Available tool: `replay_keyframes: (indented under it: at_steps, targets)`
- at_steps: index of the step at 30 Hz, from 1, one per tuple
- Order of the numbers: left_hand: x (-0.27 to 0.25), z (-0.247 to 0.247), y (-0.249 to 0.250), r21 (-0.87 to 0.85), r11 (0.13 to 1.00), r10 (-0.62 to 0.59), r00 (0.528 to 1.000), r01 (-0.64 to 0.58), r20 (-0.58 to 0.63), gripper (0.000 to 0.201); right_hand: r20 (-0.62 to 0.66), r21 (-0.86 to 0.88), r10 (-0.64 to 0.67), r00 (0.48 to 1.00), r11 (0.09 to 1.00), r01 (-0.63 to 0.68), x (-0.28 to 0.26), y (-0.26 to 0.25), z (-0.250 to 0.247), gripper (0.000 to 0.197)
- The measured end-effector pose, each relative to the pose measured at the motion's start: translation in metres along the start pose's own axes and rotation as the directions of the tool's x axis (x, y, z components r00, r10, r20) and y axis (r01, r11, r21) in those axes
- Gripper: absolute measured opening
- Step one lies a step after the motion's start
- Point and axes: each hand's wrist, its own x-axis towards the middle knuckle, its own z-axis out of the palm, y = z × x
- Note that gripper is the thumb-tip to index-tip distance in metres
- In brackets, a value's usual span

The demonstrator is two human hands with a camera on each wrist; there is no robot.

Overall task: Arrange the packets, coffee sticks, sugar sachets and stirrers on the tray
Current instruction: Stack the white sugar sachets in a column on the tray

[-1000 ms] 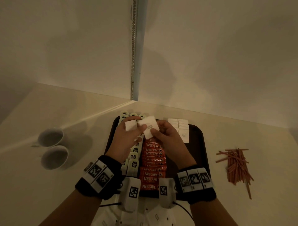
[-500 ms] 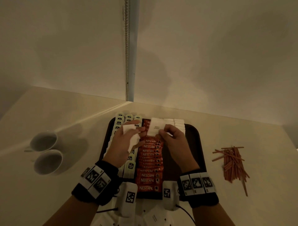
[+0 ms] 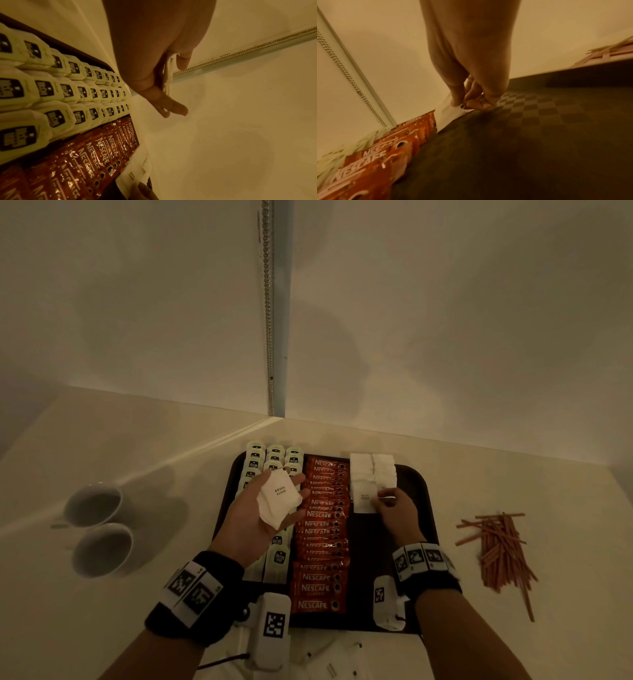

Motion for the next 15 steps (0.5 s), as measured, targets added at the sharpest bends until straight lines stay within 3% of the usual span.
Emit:
replay_keyframes:
  at_steps: [3, 9, 13, 15]
  targets:
    - [-0.001, 0.000, 0.003, -0.050, 0.998, -0.041, 0.999, 0.041, 0.012, 0.045, -0.065, -0.015, 0.001, 0.998, 1.000, -0.002, -0.001, -0.003, 0.006, 0.021]
    - [-0.004, -0.001, 0.006, -0.068, 0.997, -0.043, 0.999, 0.044, 0.020, 0.039, -0.103, -0.052, -0.017, 0.995, 0.999, 0.012, -0.003, -0.007, 0.011, 0.024]
    - [-0.008, 0.006, 0.007, 0.003, 1.000, 0.014, 1.000, -0.014, -0.026, 0.030, -0.120, -0.045, -0.067, 0.990, 0.997, 0.062, -0.008, -0.013, 0.010, 0.026]
    - [-0.009, 0.011, 0.008, 0.080, 0.995, 0.074, 0.994, -0.068, -0.084, 0.022, -0.085, -0.002, -0.160, 0.983, 0.987, 0.161, -0.018, -0.029, 0.009, 0.023]
